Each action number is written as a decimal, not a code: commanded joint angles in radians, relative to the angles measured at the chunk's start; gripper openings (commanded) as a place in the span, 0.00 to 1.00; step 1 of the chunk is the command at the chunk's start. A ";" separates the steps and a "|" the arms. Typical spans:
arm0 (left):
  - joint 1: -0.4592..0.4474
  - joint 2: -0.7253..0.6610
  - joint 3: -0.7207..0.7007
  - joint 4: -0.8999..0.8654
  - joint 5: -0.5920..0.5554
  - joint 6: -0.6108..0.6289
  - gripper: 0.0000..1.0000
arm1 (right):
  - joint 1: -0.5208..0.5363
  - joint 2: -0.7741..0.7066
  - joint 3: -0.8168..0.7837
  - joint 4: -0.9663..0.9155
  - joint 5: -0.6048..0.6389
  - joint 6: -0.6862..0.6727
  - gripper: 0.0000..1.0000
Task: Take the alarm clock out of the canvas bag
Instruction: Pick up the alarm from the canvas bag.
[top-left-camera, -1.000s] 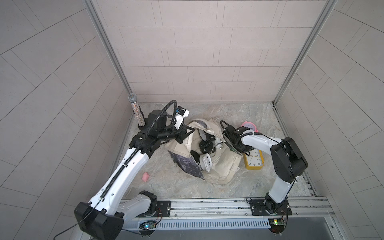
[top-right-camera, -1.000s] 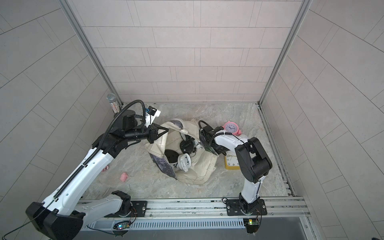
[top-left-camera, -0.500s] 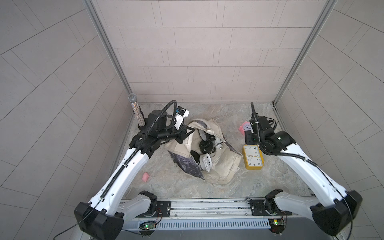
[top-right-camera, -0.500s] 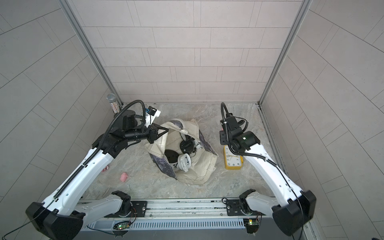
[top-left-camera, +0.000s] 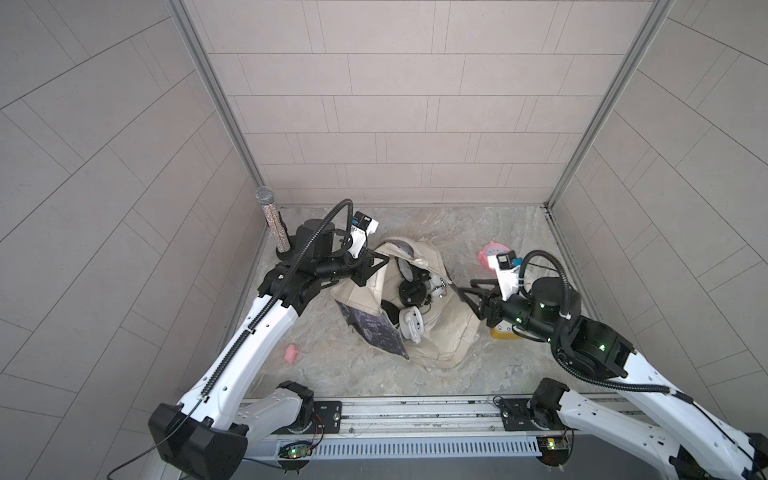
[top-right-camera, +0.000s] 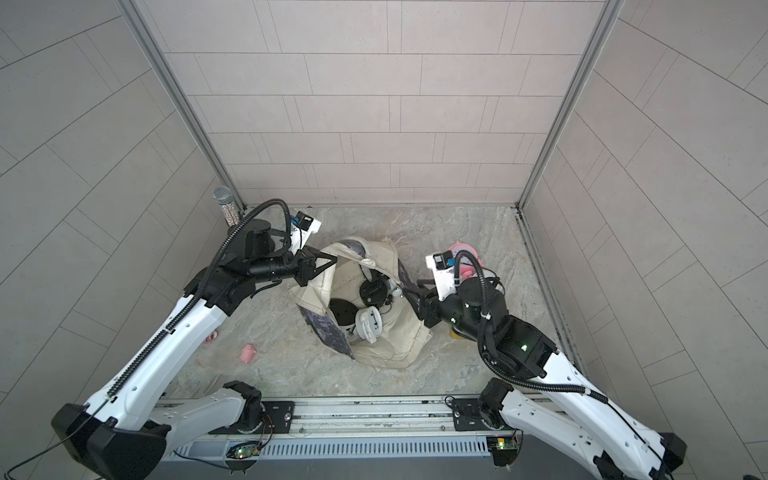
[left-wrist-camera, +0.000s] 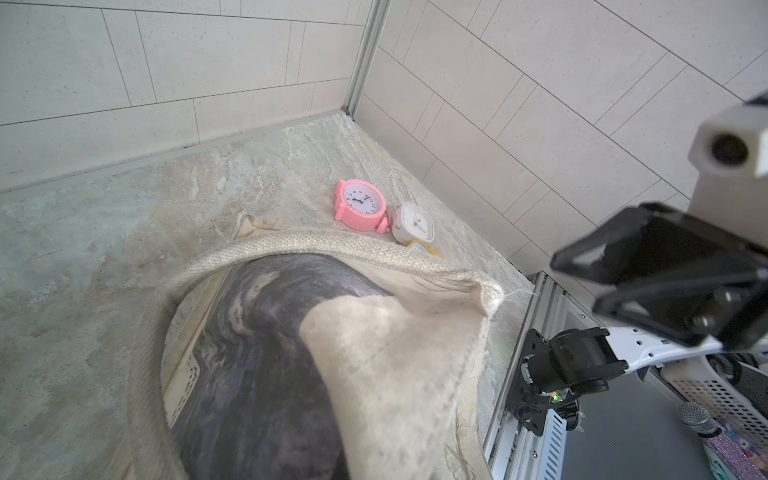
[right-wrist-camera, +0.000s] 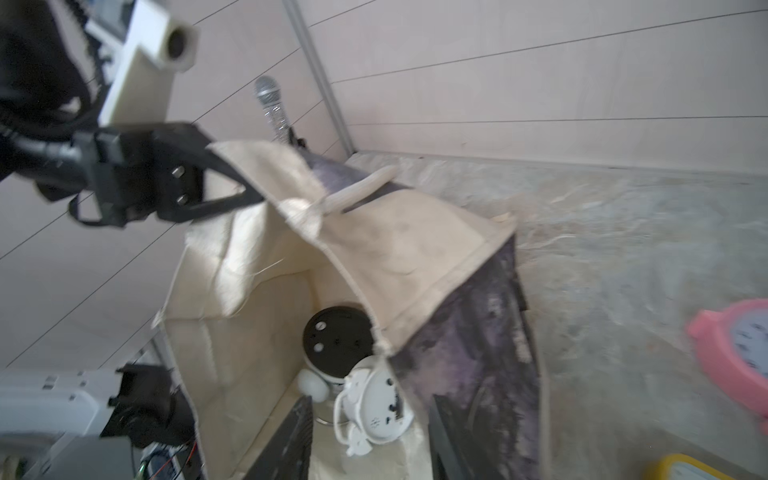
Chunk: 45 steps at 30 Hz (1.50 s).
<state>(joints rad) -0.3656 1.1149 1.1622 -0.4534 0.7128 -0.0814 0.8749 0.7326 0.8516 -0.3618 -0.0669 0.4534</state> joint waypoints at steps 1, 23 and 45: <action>0.009 -0.013 0.020 0.059 0.007 -0.004 0.00 | 0.182 0.033 -0.043 0.135 0.181 -0.003 0.47; 0.009 -0.013 0.017 0.060 0.016 -0.002 0.00 | 0.412 0.506 -0.008 0.163 0.583 0.126 0.62; 0.010 -0.018 0.016 0.062 0.027 -0.011 0.00 | 0.348 0.784 0.178 -0.084 0.538 0.236 0.69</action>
<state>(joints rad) -0.3656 1.1198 1.1622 -0.4465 0.7158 -0.0895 1.2343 1.4956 1.0023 -0.3809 0.4664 0.6601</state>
